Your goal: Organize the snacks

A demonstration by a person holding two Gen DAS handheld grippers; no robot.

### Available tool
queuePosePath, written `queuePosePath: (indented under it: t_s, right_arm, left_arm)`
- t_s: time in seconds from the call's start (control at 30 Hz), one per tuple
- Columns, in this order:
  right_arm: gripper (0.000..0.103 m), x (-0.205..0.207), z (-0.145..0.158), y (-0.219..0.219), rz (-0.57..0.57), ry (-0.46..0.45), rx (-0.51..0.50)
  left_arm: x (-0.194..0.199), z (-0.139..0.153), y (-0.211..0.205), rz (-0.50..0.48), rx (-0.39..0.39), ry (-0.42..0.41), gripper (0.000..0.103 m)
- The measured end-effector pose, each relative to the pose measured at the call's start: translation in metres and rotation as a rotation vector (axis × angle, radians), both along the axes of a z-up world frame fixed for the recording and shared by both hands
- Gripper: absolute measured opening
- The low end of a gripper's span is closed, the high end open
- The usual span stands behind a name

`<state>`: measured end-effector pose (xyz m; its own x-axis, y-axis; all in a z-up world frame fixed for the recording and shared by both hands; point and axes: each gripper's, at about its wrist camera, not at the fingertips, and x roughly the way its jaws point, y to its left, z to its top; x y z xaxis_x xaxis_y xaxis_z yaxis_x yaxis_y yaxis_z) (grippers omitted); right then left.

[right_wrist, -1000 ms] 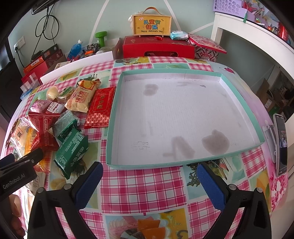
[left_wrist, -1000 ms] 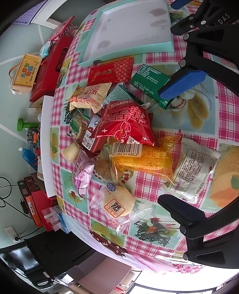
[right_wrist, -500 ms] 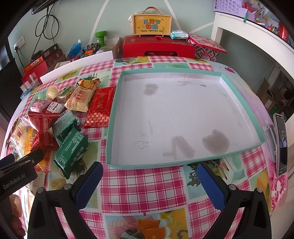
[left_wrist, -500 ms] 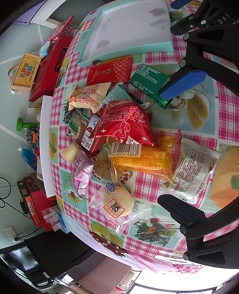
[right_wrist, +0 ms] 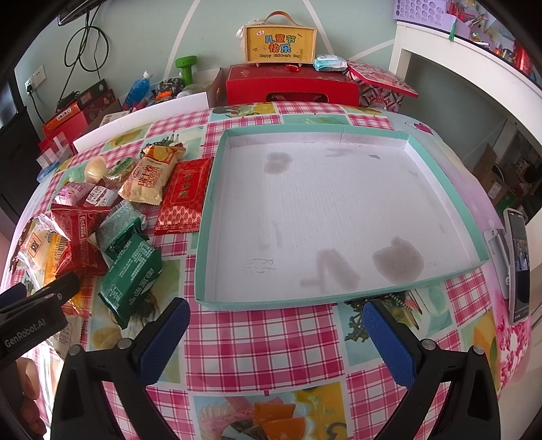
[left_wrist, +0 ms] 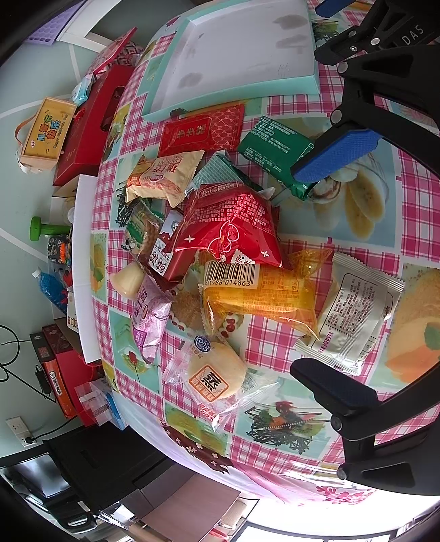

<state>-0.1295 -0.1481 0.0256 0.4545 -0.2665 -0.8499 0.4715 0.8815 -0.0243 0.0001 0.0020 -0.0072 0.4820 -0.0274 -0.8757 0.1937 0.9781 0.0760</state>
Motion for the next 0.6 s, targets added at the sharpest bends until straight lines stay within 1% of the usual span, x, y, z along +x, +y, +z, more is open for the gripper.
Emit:
queuePosePath:
  t_s: [0.6]
  right_arm:
    - [0.103, 0.0002, -0.0002, 0.0014, 0.004, 0.0, -0.001]
  left_arm:
    - [-0.0003, 0.0015, 0.0035, -0.001, -0.009, 0.0, 0.103]
